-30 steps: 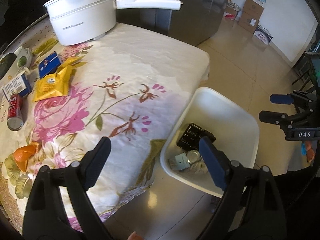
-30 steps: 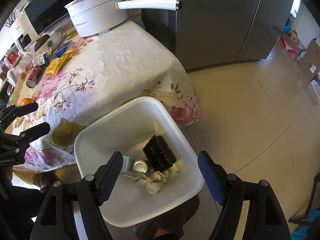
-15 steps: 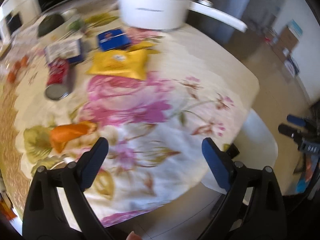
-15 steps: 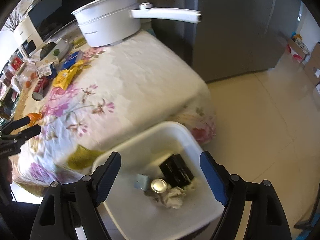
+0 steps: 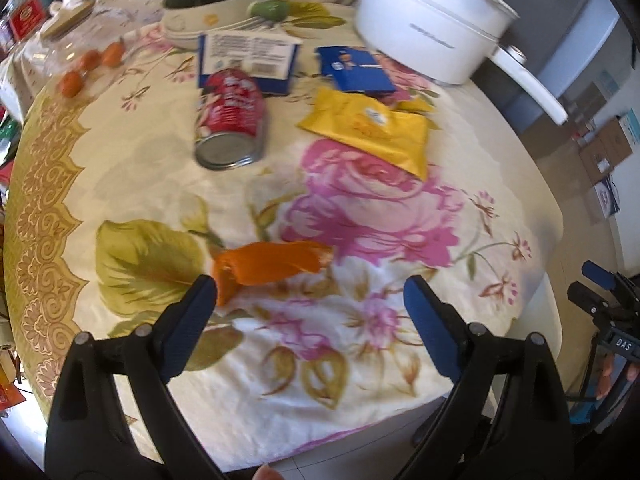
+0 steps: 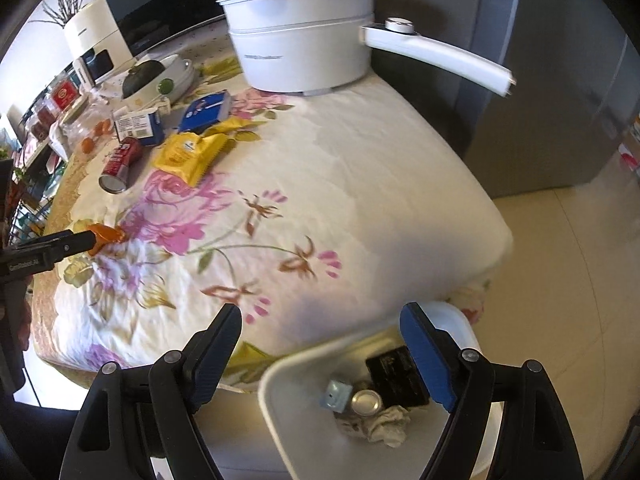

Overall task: Collect trash
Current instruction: 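Grasp the orange peel with the left tool, then grasp the yellow snack bag with the right tool while the left tool holds the peel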

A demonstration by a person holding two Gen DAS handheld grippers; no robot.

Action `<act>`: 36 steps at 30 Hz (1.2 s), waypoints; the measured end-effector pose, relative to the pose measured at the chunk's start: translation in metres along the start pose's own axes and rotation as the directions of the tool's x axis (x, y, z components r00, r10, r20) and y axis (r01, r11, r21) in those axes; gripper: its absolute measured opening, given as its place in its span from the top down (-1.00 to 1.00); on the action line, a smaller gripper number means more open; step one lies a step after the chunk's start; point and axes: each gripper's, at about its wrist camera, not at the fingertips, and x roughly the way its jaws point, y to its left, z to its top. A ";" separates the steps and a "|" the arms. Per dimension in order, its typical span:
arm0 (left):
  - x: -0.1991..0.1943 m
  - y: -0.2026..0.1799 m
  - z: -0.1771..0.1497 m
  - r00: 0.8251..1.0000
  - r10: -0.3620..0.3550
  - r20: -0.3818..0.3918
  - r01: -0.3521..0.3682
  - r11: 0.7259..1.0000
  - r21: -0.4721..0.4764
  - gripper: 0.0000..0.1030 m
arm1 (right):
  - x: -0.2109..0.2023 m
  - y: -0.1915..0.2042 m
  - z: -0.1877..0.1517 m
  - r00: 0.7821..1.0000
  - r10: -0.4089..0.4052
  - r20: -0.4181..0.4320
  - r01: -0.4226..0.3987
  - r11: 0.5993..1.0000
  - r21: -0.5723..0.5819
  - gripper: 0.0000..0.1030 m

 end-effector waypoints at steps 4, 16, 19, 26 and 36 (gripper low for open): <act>0.011 0.020 0.004 0.999 -0.035 -0.019 0.034 0.997 -0.066 -0.83 | 0.004 0.011 0.007 1.000 0.010 0.001 -0.010 1.000 -0.009 -0.62; 0.035 0.038 0.004 0.997 -0.079 -0.018 0.075 0.985 -0.155 -0.20 | 0.009 0.021 0.012 1.000 0.009 -0.005 -0.009 1.000 0.003 -0.62; 0.034 0.041 0.004 0.995 -0.103 -0.003 0.101 0.981 -0.166 -0.12 | 0.011 0.020 0.011 1.000 -0.003 -0.010 0.003 1.000 0.003 -0.62; 0.025 0.043 0.004 0.991 -0.128 0.043 0.133 0.980 -0.151 0.12 | 0.012 0.019 0.012 1.000 -0.014 -0.011 0.015 1.000 0.016 -0.62; 0.005 0.053 0.003 0.987 -0.144 0.076 0.155 0.974 -0.163 0.14 | 0.019 0.046 0.030 1.000 -0.010 0.003 0.010 1.000 -0.016 -0.62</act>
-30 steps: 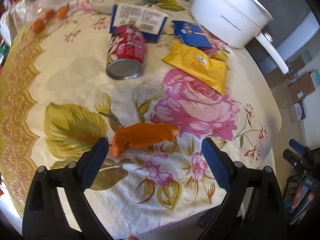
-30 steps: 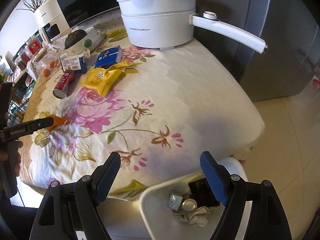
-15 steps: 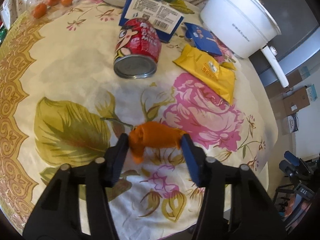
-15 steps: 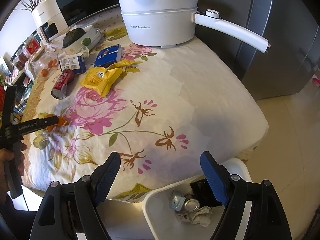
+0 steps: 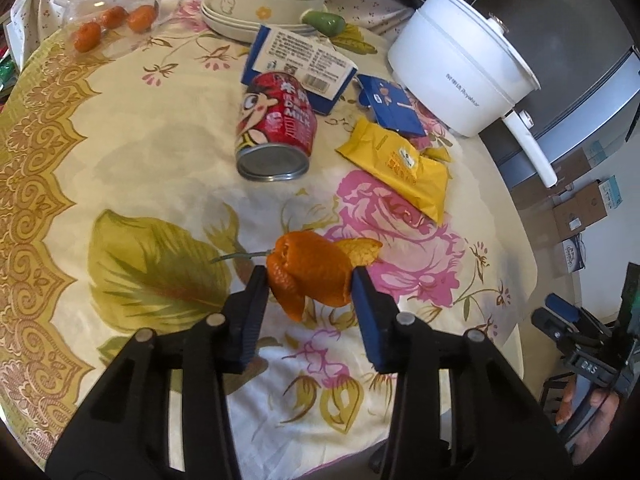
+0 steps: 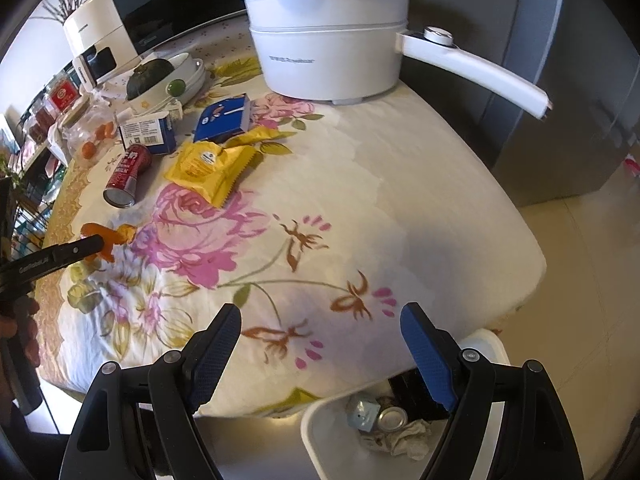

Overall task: Collect trash
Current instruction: 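Grasp the yellow snack bag with the right tool while the left tool holds the peel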

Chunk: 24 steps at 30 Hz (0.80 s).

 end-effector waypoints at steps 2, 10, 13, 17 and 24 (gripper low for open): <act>-0.009 0.003 -0.001 1.000 0.004 0.015 -0.004 1.000 0.005 0.14 | 0.004 0.011 0.011 1.000 -0.003 -0.001 0.003 0.999 -0.034 -0.62; -0.037 0.018 0.001 0.998 0.006 0.061 -0.007 1.000 0.020 0.14 | 0.030 0.080 0.059 0.993 0.121 0.010 -0.107 0.909 -0.403 -0.72; -0.043 0.027 0.003 0.997 0.021 0.071 -0.022 1.000 0.010 0.14 | 0.050 0.104 0.073 0.993 0.114 -0.008 -0.103 0.858 -0.504 -0.73; -0.043 0.035 0.003 0.998 0.017 0.066 -0.016 1.000 -0.006 0.14 | 0.079 0.119 0.091 0.991 0.128 -0.040 -0.130 0.835 -0.534 -0.72; -0.033 0.037 0.003 1.000 0.003 0.028 -0.003 1.000 -0.015 0.14 | 0.124 0.122 0.116 0.990 0.106 -0.090 -0.138 0.822 -0.553 -0.73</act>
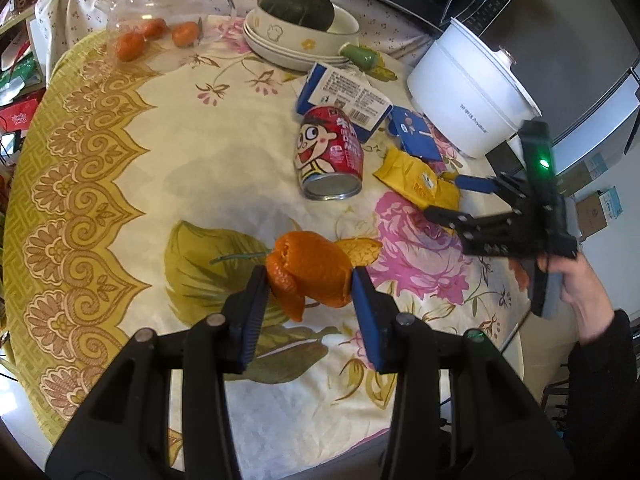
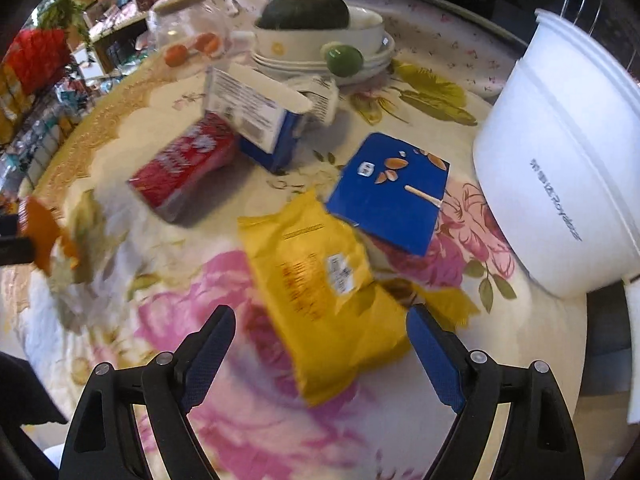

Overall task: Collect trash
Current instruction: 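Grasp the yellow snack bag with the right tool while the left tool holds the peel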

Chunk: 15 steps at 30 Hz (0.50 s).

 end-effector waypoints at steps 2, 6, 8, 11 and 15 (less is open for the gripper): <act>0.004 -0.003 0.000 1.000 -0.006 -0.012 0.006 1.000 0.005 0.14 | 0.012 -0.004 0.001 1.000 0.003 -0.029 -0.004 1.000 -0.002 -0.73; 0.009 -0.009 0.001 1.000 -0.012 -0.020 0.012 1.000 0.013 0.14 | 0.022 -0.011 0.000 0.998 0.055 -0.013 -0.054 0.998 0.045 -0.73; 0.009 -0.011 0.001 1.000 -0.014 -0.020 0.014 1.000 0.016 0.14 | 0.022 -0.012 -0.002 0.999 0.054 0.006 -0.054 0.997 0.062 -0.72; 0.008 -0.014 0.001 1.000 -0.013 -0.016 0.013 1.000 0.019 0.14 | 0.018 -0.010 -0.004 0.999 0.053 0.009 -0.054 0.996 0.072 -0.51; 0.004 -0.015 0.001 1.000 -0.016 -0.006 0.016 1.000 0.020 0.14 | 0.006 -0.009 -0.013 0.996 0.093 -0.005 -0.092 0.990 0.104 -0.27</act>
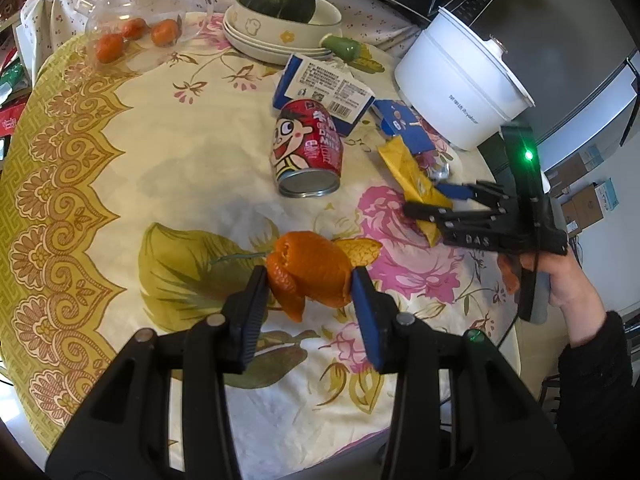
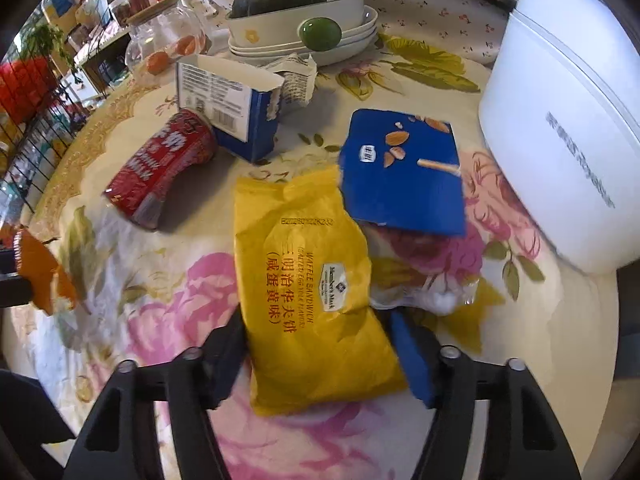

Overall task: Collect trash
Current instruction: 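Grasp the yellow snack bag with the right tool while the left tool holds the peel, then drop the orange peel into the white bin with the left tool while the right tool carries the yellow bag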

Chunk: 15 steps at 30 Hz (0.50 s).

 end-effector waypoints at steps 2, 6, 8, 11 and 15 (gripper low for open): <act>-0.002 -0.002 0.000 1.000 -0.003 0.005 0.003 1.000 0.005 0.14 | -0.010 0.004 -0.011 1.000 -0.007 0.000 0.007 1.000 0.010 -0.25; -0.005 -0.010 -0.004 1.000 -0.011 0.007 0.010 0.999 0.033 0.14 | -0.029 0.011 -0.028 1.000 -0.028 0.003 0.028 0.999 0.022 -0.24; -0.005 -0.015 -0.007 1.000 -0.011 0.004 0.011 0.999 0.051 0.14 | -0.041 0.016 -0.038 0.999 -0.039 0.007 0.038 0.999 0.028 -0.24; -0.004 -0.023 -0.010 1.000 -0.010 0.002 0.010 0.997 0.075 0.14 | -0.056 0.021 -0.054 0.998 -0.062 0.010 0.061 0.998 0.028 -0.24; -0.003 -0.037 -0.015 1.000 -0.010 0.001 0.010 0.993 0.119 0.14 | -0.078 0.028 -0.080 0.995 -0.094 0.008 0.094 0.995 0.025 -0.24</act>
